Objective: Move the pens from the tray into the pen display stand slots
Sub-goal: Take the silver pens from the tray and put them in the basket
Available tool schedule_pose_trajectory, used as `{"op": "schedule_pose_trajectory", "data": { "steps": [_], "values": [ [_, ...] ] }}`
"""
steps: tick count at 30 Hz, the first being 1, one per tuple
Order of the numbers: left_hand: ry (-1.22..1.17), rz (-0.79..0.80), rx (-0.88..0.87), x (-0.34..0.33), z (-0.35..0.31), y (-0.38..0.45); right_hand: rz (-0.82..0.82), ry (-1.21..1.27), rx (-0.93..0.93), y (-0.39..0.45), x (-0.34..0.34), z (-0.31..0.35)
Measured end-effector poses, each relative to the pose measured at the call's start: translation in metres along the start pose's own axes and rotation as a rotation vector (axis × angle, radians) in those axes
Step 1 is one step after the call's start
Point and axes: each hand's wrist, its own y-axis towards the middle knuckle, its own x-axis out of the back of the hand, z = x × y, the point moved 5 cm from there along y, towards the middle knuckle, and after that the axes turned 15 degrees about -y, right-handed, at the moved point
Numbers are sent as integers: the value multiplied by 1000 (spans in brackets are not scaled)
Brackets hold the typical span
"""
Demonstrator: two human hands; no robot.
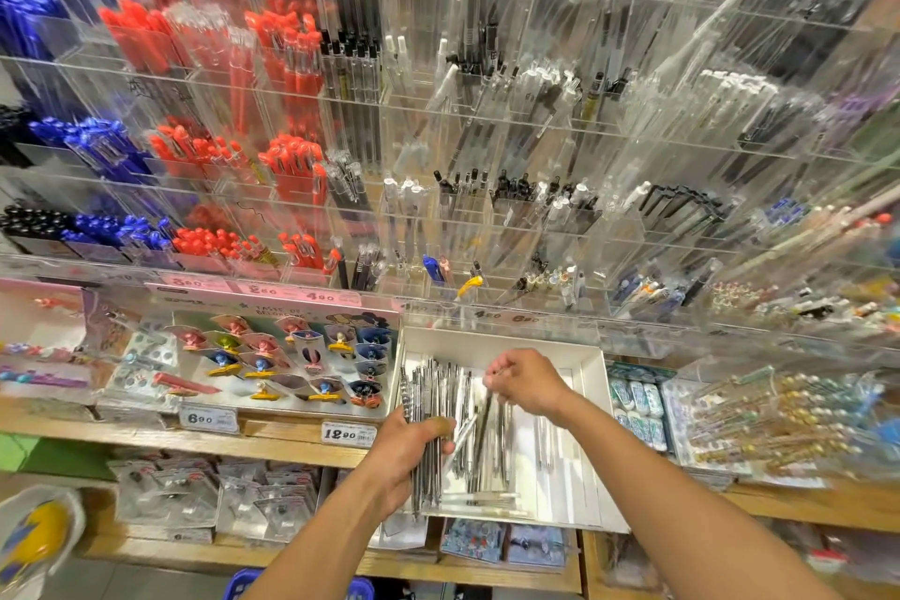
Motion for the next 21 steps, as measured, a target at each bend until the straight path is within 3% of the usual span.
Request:
{"op": "schedule_pose_trajectory", "data": {
  "steps": [5, 11, 13, 15, 17, 21],
  "values": [
    [55, 99, -50, -14, -7, -11, 278, 326, 213, -21, -7, 44],
    [5, 124, -16, -12, -8, -15, 187, 439, 169, -7, -19, 38],
    [1, 103, 2, -5, -7, -15, 59, 284, 48, 6, -19, 16],
    [-2, 104, 12, 1, -5, -16, -14, -99, -57, 17, -24, -9],
    [-16, 106, 23, 4, -4, -18, 56, -482, -72, 23, -42, -27],
    [-67, 97, 48, 3, -1, -19, 35, -766, -62, 24, -71, -33]
  ]
}}
